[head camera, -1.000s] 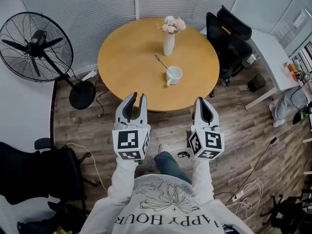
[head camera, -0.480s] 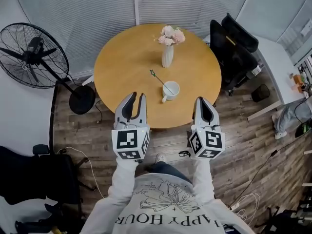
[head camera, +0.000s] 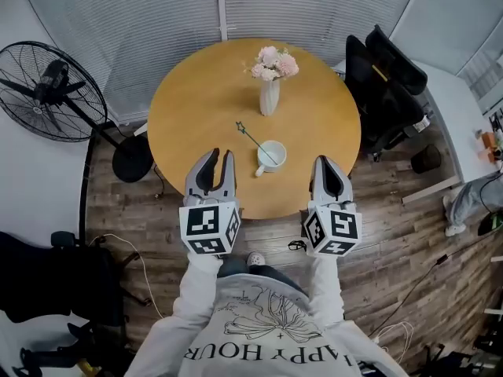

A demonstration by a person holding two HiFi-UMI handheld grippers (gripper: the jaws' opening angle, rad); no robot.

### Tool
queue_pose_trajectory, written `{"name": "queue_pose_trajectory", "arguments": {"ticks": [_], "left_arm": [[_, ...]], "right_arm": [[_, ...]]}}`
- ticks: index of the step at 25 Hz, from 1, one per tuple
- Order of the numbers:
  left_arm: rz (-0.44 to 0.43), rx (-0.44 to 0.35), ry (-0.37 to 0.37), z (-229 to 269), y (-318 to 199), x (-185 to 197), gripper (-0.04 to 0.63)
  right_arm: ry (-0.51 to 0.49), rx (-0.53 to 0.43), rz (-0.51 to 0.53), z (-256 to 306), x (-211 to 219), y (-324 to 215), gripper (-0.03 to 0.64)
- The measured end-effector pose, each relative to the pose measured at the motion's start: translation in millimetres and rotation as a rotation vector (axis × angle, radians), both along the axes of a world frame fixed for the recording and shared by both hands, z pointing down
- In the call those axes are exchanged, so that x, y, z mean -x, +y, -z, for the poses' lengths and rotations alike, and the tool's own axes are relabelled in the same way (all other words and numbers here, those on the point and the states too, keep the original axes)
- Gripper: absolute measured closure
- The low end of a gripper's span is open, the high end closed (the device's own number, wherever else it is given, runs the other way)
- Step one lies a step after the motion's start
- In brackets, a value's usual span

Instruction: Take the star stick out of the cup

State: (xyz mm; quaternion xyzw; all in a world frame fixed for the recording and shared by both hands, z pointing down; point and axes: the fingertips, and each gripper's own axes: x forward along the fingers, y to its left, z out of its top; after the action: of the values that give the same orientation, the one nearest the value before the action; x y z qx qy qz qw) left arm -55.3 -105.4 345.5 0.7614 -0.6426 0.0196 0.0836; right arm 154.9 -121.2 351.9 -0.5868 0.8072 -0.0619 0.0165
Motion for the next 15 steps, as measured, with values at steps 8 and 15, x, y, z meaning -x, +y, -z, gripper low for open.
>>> {"name": "queue_pose_trajectory", "arguments": {"ticks": [8,15], "left_arm": [[-0.008,0.065,0.025,-23,-19,-12,0.512],[-0.011,0.121,0.049,-47,-40,-17,0.508]], "right_arm": [[-0.012,0.044,0.017,-19,-7,-18,0.606],[-0.002,0.079,0.014,-34,-10,-35,0.606]]}}
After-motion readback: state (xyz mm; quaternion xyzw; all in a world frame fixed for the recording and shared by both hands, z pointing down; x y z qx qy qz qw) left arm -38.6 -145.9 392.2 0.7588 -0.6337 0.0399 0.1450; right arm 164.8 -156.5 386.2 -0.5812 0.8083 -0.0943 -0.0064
